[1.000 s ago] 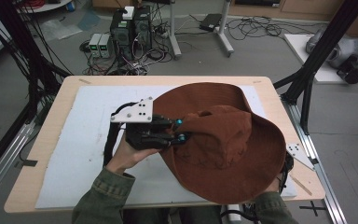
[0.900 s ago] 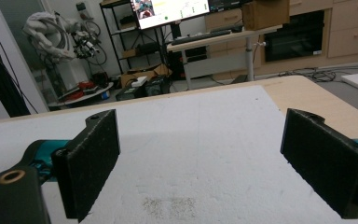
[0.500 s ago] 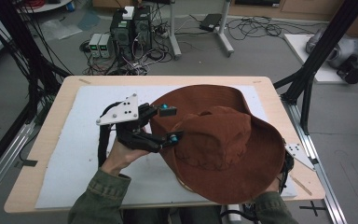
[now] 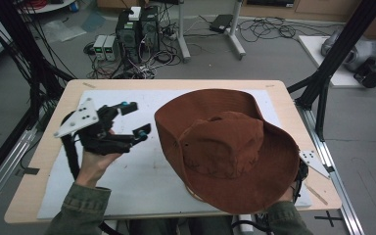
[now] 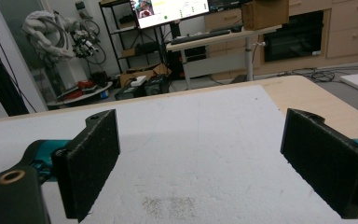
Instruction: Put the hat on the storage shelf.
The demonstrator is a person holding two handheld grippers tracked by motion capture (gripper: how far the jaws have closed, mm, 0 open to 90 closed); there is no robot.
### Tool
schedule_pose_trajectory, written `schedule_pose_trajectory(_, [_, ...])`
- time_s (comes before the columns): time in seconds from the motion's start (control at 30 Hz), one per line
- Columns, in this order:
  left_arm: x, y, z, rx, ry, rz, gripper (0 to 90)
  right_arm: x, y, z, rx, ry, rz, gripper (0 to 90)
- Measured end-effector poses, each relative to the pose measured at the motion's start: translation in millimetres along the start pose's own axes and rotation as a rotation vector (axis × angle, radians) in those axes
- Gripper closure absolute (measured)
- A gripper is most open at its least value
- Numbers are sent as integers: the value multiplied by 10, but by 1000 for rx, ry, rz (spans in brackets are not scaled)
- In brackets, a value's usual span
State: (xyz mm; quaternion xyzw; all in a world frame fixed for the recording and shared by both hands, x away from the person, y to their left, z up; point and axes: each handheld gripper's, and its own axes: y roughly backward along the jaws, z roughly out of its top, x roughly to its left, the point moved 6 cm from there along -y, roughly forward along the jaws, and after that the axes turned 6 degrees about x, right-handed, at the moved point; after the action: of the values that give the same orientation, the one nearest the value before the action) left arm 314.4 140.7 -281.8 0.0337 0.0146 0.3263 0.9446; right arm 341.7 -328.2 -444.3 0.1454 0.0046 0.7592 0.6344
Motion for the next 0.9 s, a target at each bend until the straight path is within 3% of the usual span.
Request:
schedule_pose_trajectory(0.23, [323,429,-280,-52,19,298,220,18,-1,-9,3,5,-2,110])
schedule_pose_trajectory(0.3, [391,538,-376,-76,22,417,221,26,2,-11,6,4,-5,110])
schedule_pose_trajectory(0.33, [457,635,-505,-92,39,535,238,31,8,-12,2,3,-8,110])
schedule_pose_trajectory(0.37, [457,635,-505,-92,39,535,246,31,8,-12,2,3,-8,110])
schedule_pose_trajectory(0.5, [524,793,-843,-105,102,694,244,28,30,-7,-8,1,-25,110])
schedule_pose_trajectory(0.57, [522,849,-990,-103,106,757,241,20,42,-4,-22,19,-43,110])
schedule_pose_trajectory(0.6, [520,864,-1061,-95,113,769,241,20,47,-8,-26,19,-46,110])
schedule_pose_trajectory(0.7, [523,899,-1238,-68,97,842,236,16,48,-37,-25,22,-54,110])
schedule_pose_trajectory(0.8, [552,935,-1340,-51,83,877,230,17,47,-64,-21,21,-64,110])
schedule_pose_trajectory(0.9, [568,938,-1424,-32,51,895,232,27,42,-82,-25,53,-86,110])
